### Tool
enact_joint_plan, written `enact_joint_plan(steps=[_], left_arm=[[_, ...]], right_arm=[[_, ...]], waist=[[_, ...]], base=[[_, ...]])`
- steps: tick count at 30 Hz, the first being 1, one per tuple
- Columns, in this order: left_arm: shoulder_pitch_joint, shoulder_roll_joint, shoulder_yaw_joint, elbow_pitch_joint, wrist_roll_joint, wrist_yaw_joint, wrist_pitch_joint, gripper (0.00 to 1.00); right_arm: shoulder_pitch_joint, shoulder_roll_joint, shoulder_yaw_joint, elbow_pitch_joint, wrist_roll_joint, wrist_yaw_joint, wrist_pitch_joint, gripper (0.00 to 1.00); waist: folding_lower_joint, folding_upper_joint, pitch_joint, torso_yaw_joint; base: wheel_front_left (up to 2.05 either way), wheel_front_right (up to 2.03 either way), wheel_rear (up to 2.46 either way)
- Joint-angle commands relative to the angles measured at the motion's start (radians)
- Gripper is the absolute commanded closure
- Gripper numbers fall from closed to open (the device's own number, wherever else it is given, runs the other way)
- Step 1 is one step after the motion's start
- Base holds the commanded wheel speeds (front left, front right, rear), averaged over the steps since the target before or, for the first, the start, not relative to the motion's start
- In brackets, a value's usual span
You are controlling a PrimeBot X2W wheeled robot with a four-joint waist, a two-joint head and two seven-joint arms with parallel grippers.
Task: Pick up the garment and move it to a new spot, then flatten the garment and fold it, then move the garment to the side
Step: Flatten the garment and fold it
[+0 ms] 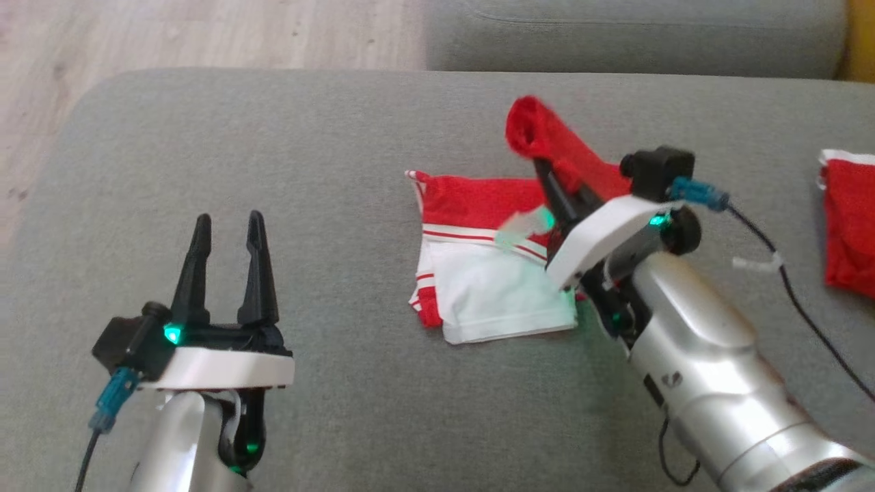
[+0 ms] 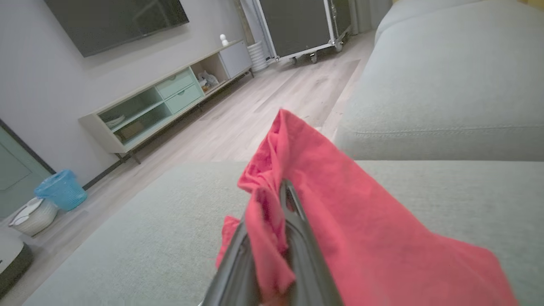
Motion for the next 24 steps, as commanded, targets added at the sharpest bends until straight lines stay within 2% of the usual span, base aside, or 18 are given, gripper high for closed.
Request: enact_joint_plan(steps=[1,13,22,23,24], left_arm=[[-0.030,0.015,0.025,-0.025,-0.006,0.002,-0.005,0.00],[-0.027,0.013,0.002,-0.009,-0.012,0.002,-0.005,0.00],[-0.023,0.010,-0.003,-0.005,-0.012,0.002,-0.005,0.00],[-0.023,0.011,-0.004,-0.004,-0.012,0.002,-0.005,0.00],[-0.023,0.011,-0.004,-0.003,-0.012,0.002,-0.005,0.00]], right_arm=[[-0.005,0.017,0.048,-0.013,0.041,-0.001,-0.024,1.00],[-0.020,0.017,0.199,0.107,0.162,-0.001,-0.078,1.00],[-0.010,0.017,0.322,0.118,0.253,-0.001,-0.096,1.00],[-0.009,0.017,0.336,0.112,0.262,-0.001,-0.100,0.18],[-0.005,0.017,0.350,0.097,0.280,-0.001,-0.102,0.00]], waist=[[0.0000,0.0000,-0.001,0.031],[0.0000,0.0000,0.008,0.110],[0.0000,0.0000,0.013,0.134],[0.0000,0.0000,0.013,0.134],[0.0000,0.0000,0.013,0.133]], base=[[0.00,0.00,0.00],[0.00,0.00,0.00],[0.00,0.00,0.00],[0.00,0.00,0.00],[0.00,0.00,0.00]])
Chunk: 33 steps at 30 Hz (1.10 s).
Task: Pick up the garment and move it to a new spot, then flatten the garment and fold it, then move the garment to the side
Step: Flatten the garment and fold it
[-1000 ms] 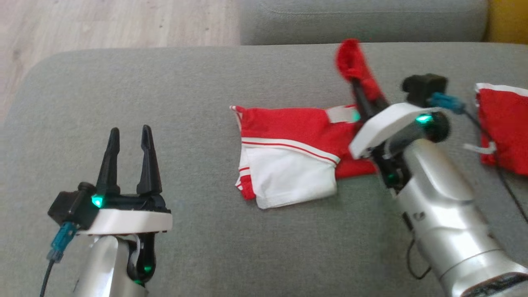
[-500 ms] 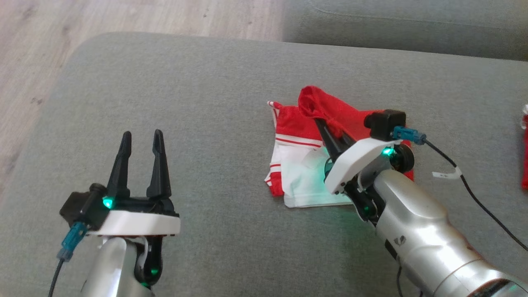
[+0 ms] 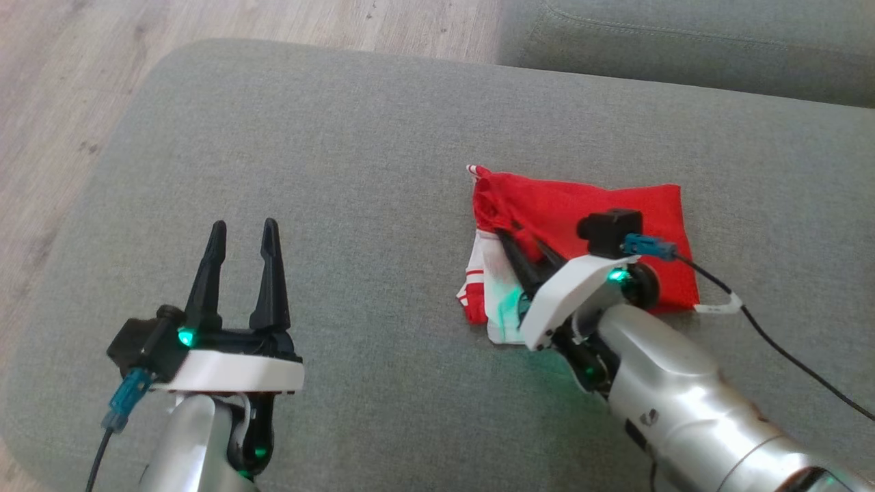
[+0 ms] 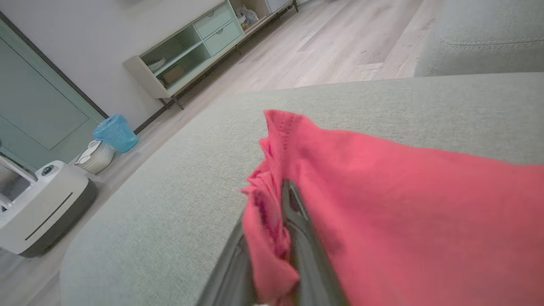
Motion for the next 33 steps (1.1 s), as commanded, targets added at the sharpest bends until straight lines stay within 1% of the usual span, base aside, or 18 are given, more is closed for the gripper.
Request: enact_joint_plan(steps=[1,4,7,10,12,15,18,21,24,27,28,31,33], left_arm=[[-0.023,0.013,0.029,-0.027,-0.005,0.002,-0.005,0.00],[-0.027,0.016,0.033,-0.024,-0.004,0.002,-0.005,0.00],[-0.030,0.019,0.040,-0.026,-0.003,0.002,-0.005,0.00],[-0.029,0.022,0.050,-0.034,-0.002,0.002,-0.005,0.00],[-0.028,0.023,0.059,-0.042,-0.003,0.002,-0.005,0.00],[-0.024,0.021,0.072,-0.054,-0.002,0.002,-0.005,0.00],[-0.019,0.017,0.080,-0.063,-0.001,0.002,-0.005,0.00],[-0.013,0.014,0.085,-0.071,0.002,0.002,-0.005,0.00],[-0.008,0.009,0.100,-0.081,0.007,0.002,-0.005,0.00],[-0.001,0.003,0.115,-0.091,0.011,0.002,-0.005,0.00],[-0.001,0.003,0.115,-0.091,0.011,0.002,-0.005,0.00],[0.012,-0.001,0.132,-0.101,0.020,0.002,-0.005,0.00],[0.027,-0.004,0.140,-0.103,0.023,0.002,-0.005,0.00]], right_arm=[[-0.007,0.018,0.024,-0.049,0.031,-0.001,-0.014,0.00],[-0.016,0.018,0.067,-0.094,0.084,-0.001,-0.024,0.00],[-0.050,0.018,0.065,-0.089,0.112,-0.001,-0.048,0.00],[-0.094,0.018,0.037,-0.051,0.100,-0.001,-0.062,0.00],[-0.127,0.018,0.002,-0.017,0.064,-0.001,-0.065,0.00],[-0.168,0.017,-0.110,0.022,-0.052,-0.001,-0.066,0.00],[-0.160,-0.016,-0.233,0.007,-0.191,-0.001,-0.066,0.00],[-0.110,-0.061,-0.358,-0.065,-0.347,-0.001,-0.066,0.00],[-0.025,-0.079,-0.486,-0.169,-0.500,-0.001,-0.066,0.00],[0.076,-0.069,-0.600,-0.274,-0.634,-0.001,-0.066,0.00],[0.076,-0.069,-0.600,-0.274,-0.634,-0.001,-0.066,0.00],[0.182,-0.033,-0.705,-0.371,-0.722,-0.001,-0.066,0.00],[0.253,-0.011,-0.753,-0.431,-0.764,-0.001,-0.066,0.00]], waist=[[0.0000,0.0000,0.000,-0.003],[0.0000,0.0000,0.000,-0.015],[0.0000,0.0000,-0.005,-0.036],[0.0000,0.0000,-0.012,-0.065],[0.0000,0.0000,-0.015,-0.088],[0.0000,0.0000,-0.019,-0.123],[0.0000,0.0000,-0.024,-0.156],[0.0000,0.0000,-0.027,-0.187],[0.0000,0.0000,-0.026,-0.219],[0.0000,0.0000,-0.027,-0.247],[0.0000,0.0000,-0.027,-0.247],[0.0000,0.0000,-0.030,-0.270],[0.0000,0.0000,-0.032,-0.279]], base=[[0.00,0.00,0.00],[0.00,0.00,0.00],[0.00,0.00,0.00],[0.00,0.00,0.00],[0.00,0.00,0.00],[0.00,0.00,0.00],[0.00,0.00,0.00],[0.00,0.00,0.00],[0.00,0.00,0.00],[0.00,0.00,0.00],[0.00,0.00,0.00],[0.00,0.00,0.00],[0.00,0.00,0.00]])
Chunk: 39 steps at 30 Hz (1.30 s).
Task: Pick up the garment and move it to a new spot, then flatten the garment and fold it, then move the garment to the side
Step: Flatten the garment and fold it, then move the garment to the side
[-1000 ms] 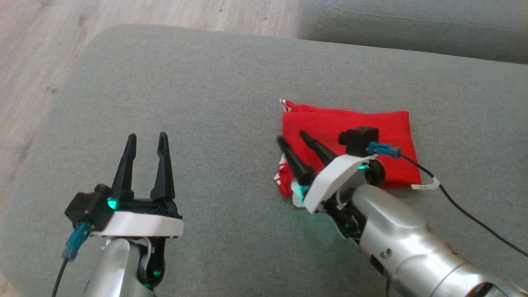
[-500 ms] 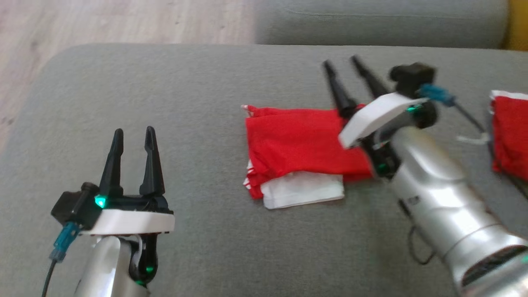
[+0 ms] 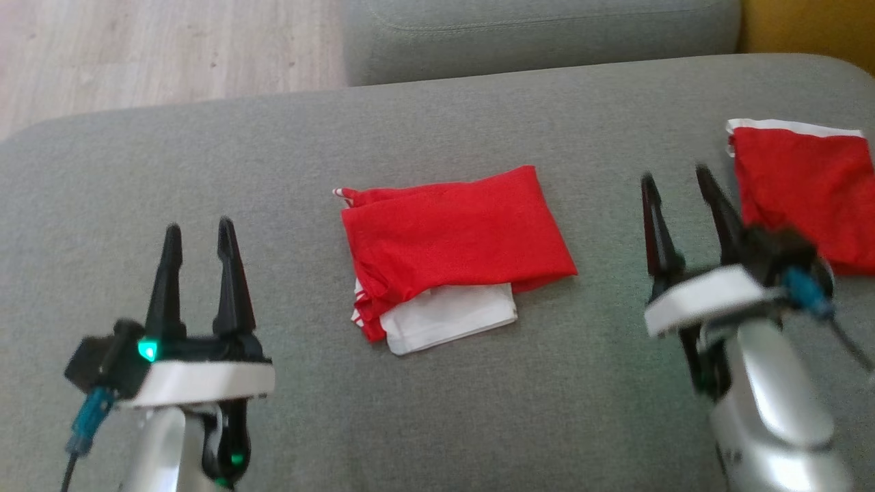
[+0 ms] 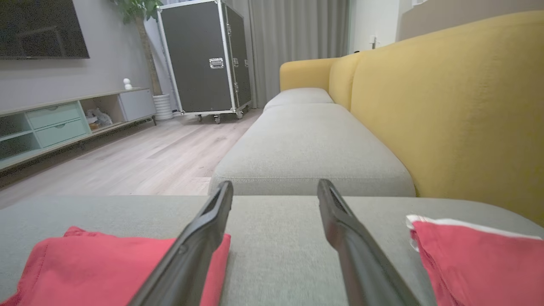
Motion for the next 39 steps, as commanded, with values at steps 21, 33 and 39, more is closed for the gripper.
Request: enact_joint_plan(steps=[21,33,39], left_arm=[[-0.023,-0.010,-0.003,-0.020,0.021,0.002,-0.005,0.00],[-0.086,-0.014,-0.070,0.010,0.006,0.002,-0.005,0.00],[-0.091,-0.014,-0.073,0.015,0.003,0.002,-0.005,0.00]], right_arm=[[0.043,0.044,-0.020,-0.085,-0.038,-0.001,0.018,0.00],[-0.126,0.044,0.081,0.234,0.169,-0.001,0.235,0.00],[-0.158,0.044,0.136,0.328,0.172,-0.001,0.242,0.76]], waist=[[0.0000,-0.0001,0.067,0.038],[0.0000,-0.0001,0.140,0.140],[0.0000,-0.0001,0.140,0.152]], base=[[0.00,0.00,0.00],[0.00,0.00,0.00],[0.00,0.00,0.00]])
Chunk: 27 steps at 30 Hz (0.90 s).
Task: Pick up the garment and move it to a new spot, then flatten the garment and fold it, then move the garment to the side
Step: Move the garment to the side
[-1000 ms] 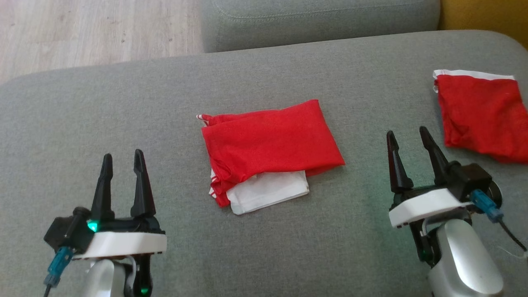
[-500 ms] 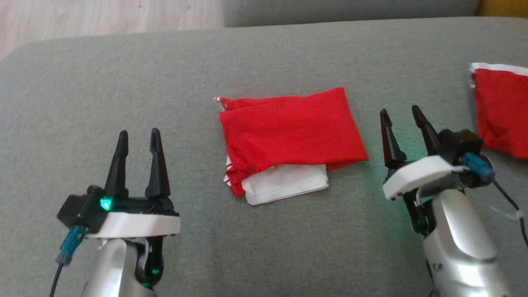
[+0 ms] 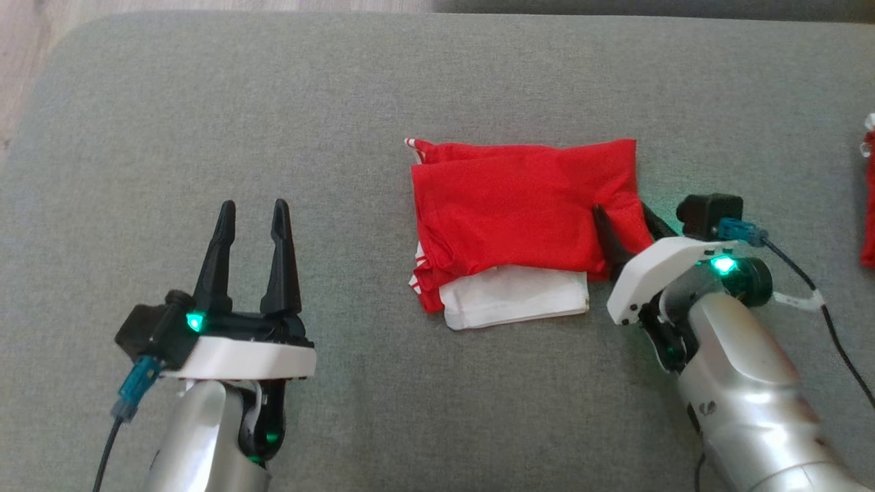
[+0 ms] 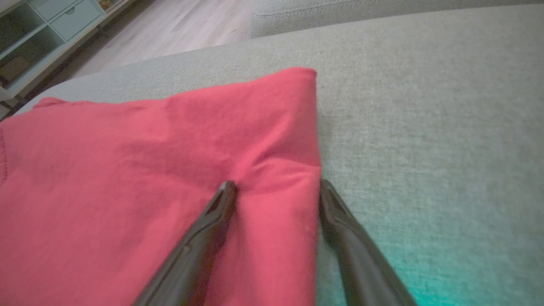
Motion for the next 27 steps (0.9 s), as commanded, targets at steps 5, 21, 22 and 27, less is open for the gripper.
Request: enact_joint_plan(steps=[5,21,22,27], left_arm=[[-0.023,0.004,0.038,-0.024,0.004,0.002,-0.005,0.00],[0.029,0.004,-0.012,-0.039,0.015,0.002,-0.005,0.00],[0.030,0.004,-0.016,-0.045,0.014,0.002,-0.005,0.00],[0.027,0.007,-0.018,-0.064,0.013,0.002,-0.005,0.00]], right_arm=[[-0.031,0.016,0.053,0.030,-0.048,-0.001,-0.073,1.00],[-0.072,-0.074,0.159,0.006,-0.213,-0.001,-0.204,1.00],[-0.075,-0.088,0.167,-0.004,-0.212,-0.001,-0.201,1.00],[-0.107,-0.180,0.196,-0.071,-0.221,-0.001,-0.169,1.00]], waist=[[-0.0001,0.0000,-0.020,-0.022],[-0.0001,0.0000,-0.117,-0.200],[-0.0001,0.0000,-0.117,-0.212],[-0.0001,0.0000,-0.102,-0.269]], base=[[0.00,0.00,0.00],[0.00,0.00,0.00],[0.00,0.00,0.00],[0.00,0.00,0.00]])
